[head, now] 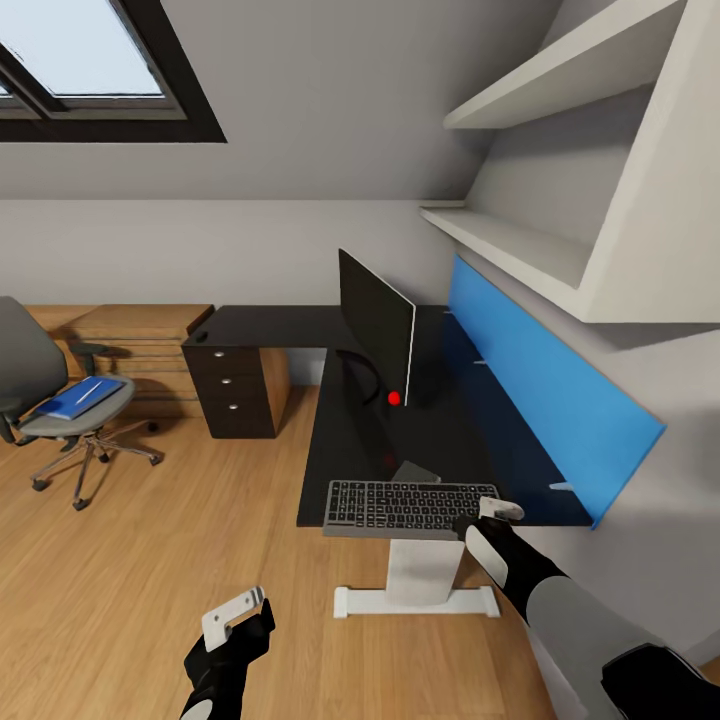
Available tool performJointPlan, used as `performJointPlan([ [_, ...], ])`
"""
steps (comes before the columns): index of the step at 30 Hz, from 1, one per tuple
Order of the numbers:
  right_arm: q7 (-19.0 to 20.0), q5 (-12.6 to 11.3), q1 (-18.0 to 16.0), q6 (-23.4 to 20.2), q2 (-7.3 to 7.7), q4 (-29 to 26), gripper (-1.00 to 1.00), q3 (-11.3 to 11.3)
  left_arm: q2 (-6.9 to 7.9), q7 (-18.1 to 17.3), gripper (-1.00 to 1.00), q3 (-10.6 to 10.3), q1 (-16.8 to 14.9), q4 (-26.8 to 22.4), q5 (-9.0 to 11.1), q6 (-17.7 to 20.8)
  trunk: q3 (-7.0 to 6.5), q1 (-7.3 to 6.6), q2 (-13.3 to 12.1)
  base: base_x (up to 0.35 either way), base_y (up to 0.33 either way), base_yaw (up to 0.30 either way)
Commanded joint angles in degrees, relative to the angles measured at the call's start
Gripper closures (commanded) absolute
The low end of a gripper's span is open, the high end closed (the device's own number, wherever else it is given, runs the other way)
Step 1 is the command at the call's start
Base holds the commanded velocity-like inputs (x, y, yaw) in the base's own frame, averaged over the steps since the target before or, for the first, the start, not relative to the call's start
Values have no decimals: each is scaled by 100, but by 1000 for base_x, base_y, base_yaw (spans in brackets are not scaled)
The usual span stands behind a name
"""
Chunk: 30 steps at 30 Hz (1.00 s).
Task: In the bedroom, organize the workspace by keeping the computer under the desk, ensuring the monitor is on the desk, placing the keyboard on the desk next to the monitor, placing the mouse on the desk next to the keyboard, moving the folder from the swivel chair onto the desk next to the mouse, stacking the notebook on top of the folder with the pen on top of the notebook, and positioning the swivel chair next to the desk.
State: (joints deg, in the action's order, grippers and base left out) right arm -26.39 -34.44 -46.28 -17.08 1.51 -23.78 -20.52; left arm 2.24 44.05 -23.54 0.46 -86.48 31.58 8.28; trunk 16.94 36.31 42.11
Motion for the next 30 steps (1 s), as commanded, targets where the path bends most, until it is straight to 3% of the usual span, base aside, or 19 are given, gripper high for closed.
performJointPlan([
  [1, -41, -36, -3, -35, 7, -13, -100, -48, 4, 34, -100, -9, -3, -12, 15, 29, 7, 2, 6, 6, 0, 0],
  [15, -41, -36, -3, -32, -1, -13, -100, -48, 4, 38, -100, 11, -3, -30, 15, 30, 7, 2, 6, -191, 0, 0],
  [20, -41, -36, -3, -32, -1, -13, -100, -48, 4, 42, -100, 30, -3, -269, 34, 25, 7, 2, 6, -32, 0, 0],
  [30, -41, -36, -3, -32, -1, -13, -100, -48, 4, 208, -100, 33, -3, -361, 58, 16, 186, 221, 407, -4, 0, 0],
])
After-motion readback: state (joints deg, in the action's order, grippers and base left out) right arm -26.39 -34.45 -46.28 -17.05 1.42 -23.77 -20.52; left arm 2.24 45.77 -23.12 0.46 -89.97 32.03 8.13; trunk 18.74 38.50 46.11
